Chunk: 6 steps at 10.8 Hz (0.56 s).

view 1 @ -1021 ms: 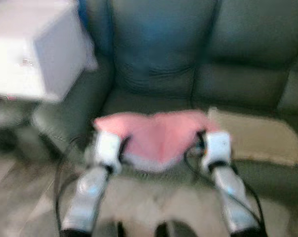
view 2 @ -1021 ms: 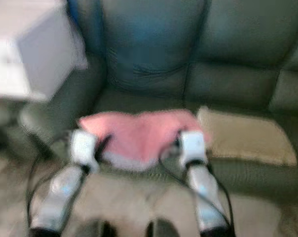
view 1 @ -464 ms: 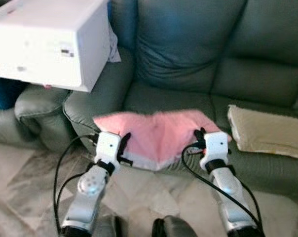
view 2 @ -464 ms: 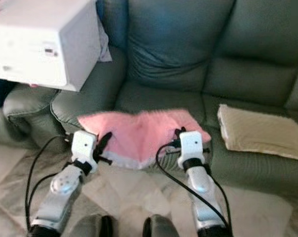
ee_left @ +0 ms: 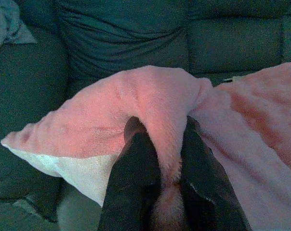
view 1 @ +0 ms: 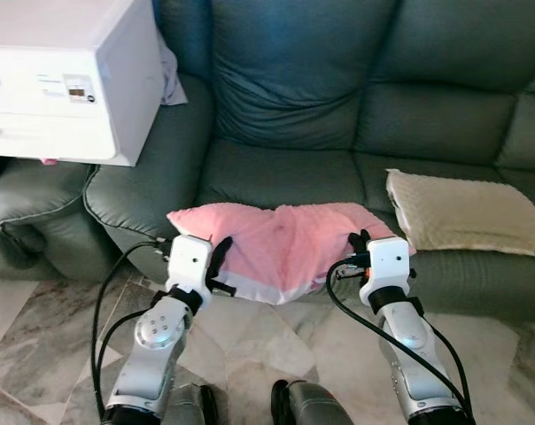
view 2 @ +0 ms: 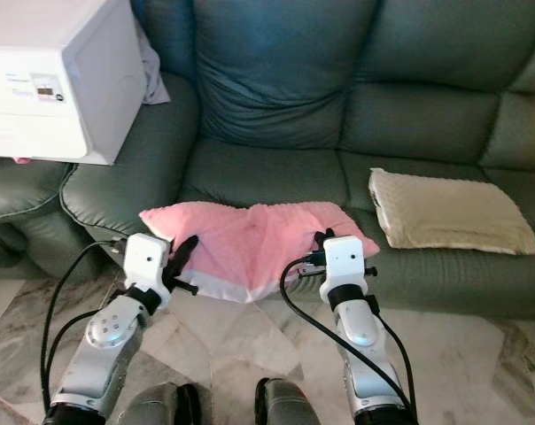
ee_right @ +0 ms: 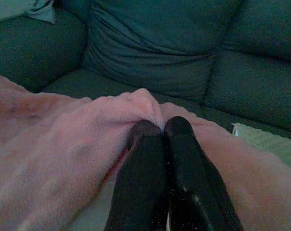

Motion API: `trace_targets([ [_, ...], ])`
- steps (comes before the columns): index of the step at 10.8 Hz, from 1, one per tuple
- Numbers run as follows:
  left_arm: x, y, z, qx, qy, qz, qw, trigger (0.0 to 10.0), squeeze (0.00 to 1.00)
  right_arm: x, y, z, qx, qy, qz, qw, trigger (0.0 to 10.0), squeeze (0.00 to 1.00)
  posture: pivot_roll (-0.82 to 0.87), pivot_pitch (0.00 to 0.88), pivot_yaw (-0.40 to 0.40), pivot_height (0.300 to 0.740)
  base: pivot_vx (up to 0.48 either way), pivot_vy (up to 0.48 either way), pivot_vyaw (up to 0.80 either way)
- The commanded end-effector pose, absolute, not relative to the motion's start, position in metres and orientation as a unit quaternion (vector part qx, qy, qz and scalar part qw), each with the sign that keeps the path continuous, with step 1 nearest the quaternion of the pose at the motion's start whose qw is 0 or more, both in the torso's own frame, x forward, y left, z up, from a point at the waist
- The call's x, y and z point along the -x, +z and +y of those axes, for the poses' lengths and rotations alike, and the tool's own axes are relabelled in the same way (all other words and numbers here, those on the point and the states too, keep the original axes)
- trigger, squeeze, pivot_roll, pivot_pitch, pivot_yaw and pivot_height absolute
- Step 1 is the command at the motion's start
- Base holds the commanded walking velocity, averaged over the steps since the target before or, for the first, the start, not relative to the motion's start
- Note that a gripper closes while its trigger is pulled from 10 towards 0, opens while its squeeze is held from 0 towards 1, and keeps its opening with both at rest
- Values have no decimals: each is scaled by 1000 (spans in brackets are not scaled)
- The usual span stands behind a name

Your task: Move the pillow to the sofa

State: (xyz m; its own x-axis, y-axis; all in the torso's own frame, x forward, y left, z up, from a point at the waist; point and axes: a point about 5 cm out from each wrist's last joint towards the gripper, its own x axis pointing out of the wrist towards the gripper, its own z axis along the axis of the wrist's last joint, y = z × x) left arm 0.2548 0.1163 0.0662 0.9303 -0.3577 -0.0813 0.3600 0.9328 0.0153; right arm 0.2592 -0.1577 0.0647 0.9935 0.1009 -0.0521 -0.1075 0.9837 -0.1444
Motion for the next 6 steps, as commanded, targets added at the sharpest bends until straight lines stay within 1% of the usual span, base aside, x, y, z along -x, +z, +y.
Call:
trace_targets([
  [1, -254, 73, 112, -7, -195, 22, 980, 10000, 0, -259, 69, -158, 73, 53, 14, 996, 10000, 0, -37, 106, -75, 740, 274, 0, 0],
  [2, -254, 73, 112, -6, -197, 22, 980, 10000, 0, -259, 69, -158, 72, 53, 15, 996, 10000, 0, -37, 106, -75, 740, 274, 0, 0],
  [3, -254, 73, 112, -7, -197, 23, 980, 10000, 0, -259, 68, -158, 72, 53, 16, 996, 10000, 0, -35, 105, -75, 740, 304, 0, -800],
  [4, -253, 72, 111, -6, -199, 23, 980, 10000, 0, -259, 69, -158, 72, 53, 14, 996, 10000, 0, -36, 107, -76, 740, 311, 0, -431],
  [6, -252, 72, 111, -6, -199, 25, 980, 10000, 0, -259, 69, -160, 73, 50, 15, 996, 10000, 0, -35, 107, -80, 740, 311, 0, 0],
])
